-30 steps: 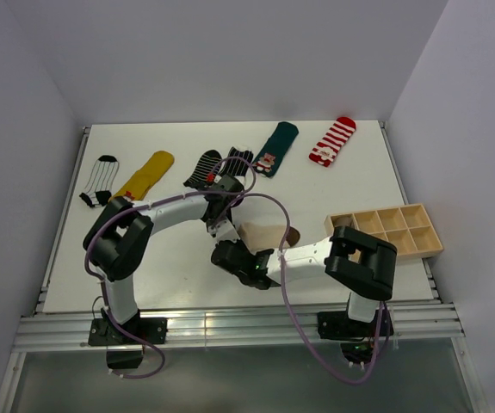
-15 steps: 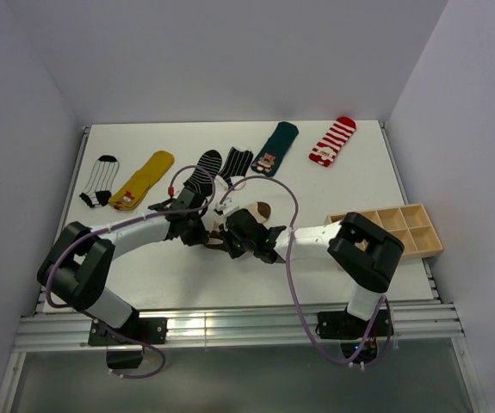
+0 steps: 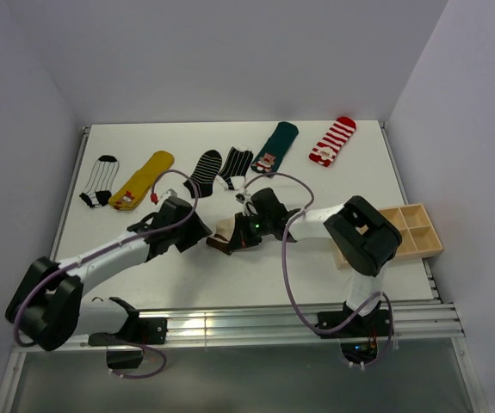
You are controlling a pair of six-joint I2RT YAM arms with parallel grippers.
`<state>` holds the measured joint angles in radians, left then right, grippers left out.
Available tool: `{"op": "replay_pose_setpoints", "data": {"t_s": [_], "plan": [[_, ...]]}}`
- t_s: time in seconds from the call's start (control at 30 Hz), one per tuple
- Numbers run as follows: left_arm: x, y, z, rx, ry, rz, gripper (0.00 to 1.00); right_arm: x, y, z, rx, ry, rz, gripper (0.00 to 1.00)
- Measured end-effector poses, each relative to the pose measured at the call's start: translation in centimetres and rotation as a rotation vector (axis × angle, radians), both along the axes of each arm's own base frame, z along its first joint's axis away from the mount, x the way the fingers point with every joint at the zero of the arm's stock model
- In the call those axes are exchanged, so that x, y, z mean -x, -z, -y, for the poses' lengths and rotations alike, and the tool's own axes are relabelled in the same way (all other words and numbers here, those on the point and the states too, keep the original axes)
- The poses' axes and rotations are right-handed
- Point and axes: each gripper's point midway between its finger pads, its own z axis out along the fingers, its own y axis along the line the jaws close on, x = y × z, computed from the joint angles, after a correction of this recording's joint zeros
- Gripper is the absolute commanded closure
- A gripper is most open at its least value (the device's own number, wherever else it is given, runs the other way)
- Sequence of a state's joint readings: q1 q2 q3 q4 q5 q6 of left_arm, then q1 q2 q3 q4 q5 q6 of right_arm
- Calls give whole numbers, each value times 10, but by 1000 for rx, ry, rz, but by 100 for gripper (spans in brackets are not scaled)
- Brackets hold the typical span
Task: Roll the socks
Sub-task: Roll the sock at the center of the board.
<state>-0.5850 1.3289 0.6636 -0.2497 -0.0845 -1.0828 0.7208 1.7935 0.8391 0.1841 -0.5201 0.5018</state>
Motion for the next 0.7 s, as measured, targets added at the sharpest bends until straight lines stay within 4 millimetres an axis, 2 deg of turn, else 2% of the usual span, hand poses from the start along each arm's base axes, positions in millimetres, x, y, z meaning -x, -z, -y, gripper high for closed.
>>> {"op": "replay_pose_setpoints", "data": {"t_s": [0.13, 0.23, 0.43, 0.7], "plan": [[2, -22, -2, 88, -18, 112, 39, 1, 2, 3, -121, 56, -201, 100], [4, -24, -1, 117, -19, 145, 39, 4, 3, 10, -189, 109, -326, 100], [10, -11, 3, 135, -3, 145, 40, 6, 4, 17, -262, 173, -492, 100], [7, 14, 22, 133, 47, 101, 44, 3, 3, 18, -279, 192, -524, 100]]}}
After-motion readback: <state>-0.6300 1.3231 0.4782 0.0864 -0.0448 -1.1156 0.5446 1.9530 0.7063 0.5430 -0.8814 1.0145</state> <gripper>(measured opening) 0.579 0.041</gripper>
